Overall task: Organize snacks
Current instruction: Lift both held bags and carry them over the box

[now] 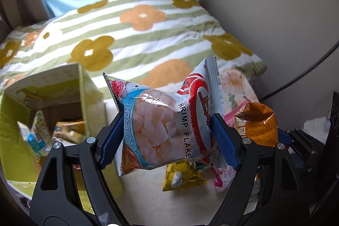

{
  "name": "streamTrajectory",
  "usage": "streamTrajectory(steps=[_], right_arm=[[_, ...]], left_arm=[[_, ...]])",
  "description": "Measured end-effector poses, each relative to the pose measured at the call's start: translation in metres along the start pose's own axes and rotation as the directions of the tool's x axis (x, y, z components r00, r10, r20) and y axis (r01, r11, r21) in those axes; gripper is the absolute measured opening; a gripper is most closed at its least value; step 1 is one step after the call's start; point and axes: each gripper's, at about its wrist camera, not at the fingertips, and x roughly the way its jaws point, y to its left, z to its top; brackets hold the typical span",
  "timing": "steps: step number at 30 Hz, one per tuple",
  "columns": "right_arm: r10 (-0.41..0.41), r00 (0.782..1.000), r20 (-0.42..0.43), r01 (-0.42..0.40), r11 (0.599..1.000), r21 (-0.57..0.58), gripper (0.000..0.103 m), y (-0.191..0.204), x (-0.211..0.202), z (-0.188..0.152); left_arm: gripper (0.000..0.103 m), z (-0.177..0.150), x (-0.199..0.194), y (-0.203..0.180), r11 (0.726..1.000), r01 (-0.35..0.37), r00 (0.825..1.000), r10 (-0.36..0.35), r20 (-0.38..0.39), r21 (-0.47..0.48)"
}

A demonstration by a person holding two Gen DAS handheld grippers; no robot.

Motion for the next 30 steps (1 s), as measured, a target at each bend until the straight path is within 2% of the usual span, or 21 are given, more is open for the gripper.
streamTrajectory(steps=[5, 8, 14, 23, 30], right_arm=[[0.058, 0.996, 0.068, -0.051, 0.994, -0.094, 0.062, 0.017, -0.030, 0.026], [0.111, 0.989, 0.093, -0.097, 0.985, -0.141, 0.062, 0.035, -0.042, 0.043], [0.175, 0.979, 0.103, -0.147, 0.961, -0.235, 0.062, 0.089, -0.047, 0.068], [0.240, 0.971, 0.022, -0.223, 0.931, -0.290, 0.062, 0.193, -0.005, 0.065], [0.246, 0.968, -0.052, -0.251, 0.928, -0.275, 0.062, 0.260, 0.038, 0.047]], left_arm=[[0.078, 0.007, -0.051, 0.026, 0.995, -0.060, 0.993, 0.067, 0.097, -0.075], [0.078, 0.007, -0.079, 0.051, 0.986, -0.102, 0.983, 0.120, 0.138, -0.133], [0.078, -0.003, -0.120, 0.112, 0.960, -0.166, 0.962, 0.208, 0.177, -0.228], [0.078, -0.039, -0.137, 0.226, 0.926, -0.212, 0.957, 0.262, 0.126, -0.313], [0.078, -0.074, -0.117, 0.299, 0.920, -0.213, 0.970, 0.241, 0.046, -0.328]])
